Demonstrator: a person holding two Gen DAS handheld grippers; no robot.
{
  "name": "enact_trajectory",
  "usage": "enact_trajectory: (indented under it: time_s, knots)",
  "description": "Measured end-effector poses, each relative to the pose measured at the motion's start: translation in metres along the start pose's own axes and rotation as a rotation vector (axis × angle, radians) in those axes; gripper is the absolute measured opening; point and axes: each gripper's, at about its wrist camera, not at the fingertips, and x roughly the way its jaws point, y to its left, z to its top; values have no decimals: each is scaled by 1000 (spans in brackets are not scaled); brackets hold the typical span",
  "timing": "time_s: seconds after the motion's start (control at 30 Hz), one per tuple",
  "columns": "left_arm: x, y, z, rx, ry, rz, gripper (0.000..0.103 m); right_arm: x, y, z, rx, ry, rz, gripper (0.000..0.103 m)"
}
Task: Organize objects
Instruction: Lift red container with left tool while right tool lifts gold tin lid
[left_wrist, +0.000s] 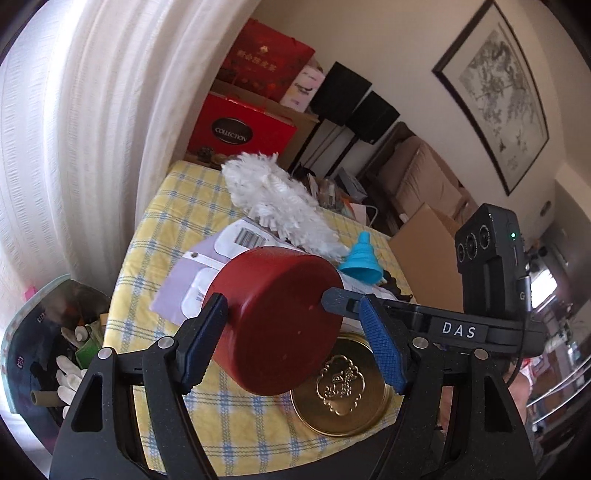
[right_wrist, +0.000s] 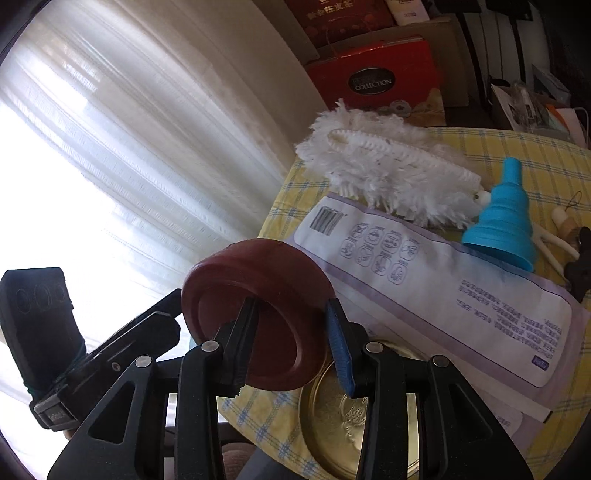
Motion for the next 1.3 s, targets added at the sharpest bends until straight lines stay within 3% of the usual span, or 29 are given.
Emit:
enact_trajectory:
  time_s: [0.23,0.4,0.67,0.83,0.9,1.03,1.13,1.2,1.27,1.3]
  knots:
    - [-9,-20,-23,44,-15,-10,70,-38,-4,-33,-31,-21,12,39]
    - [-17,-41,-34,100,4,-38,70,-40,-8,-46,-47,-4,-2,43]
    - [-4,-86,-67,196,168,-146,69,-74,-44,-63,26,-9,-57,54]
    - [-25,-85,-55,197,38,-120,73,-92,-66,-72,63,-23,-103,54]
    - [-24,-87,-49,205,45,-142,74,-95,-73,-75,75,-26,-103,54]
    - [-5,-107,-52,310,131,-172,74,-98,-82,-80,100,-25,-110,54]
    - [15,-125,-68,423,180,-142,73,-98,-86,-83,118,-21,-111,54]
    - [24,-134,-77,474,202,-106,65,-98,-88,-84,122,-19,-111,54]
    - [32,-141,-83,507,232,-101,31,-97,-88,-85,124,-17,-114,54]
    - [35,-142,-85,520,241,-93,26,-97,-88,-85,124,-17,-114,54]
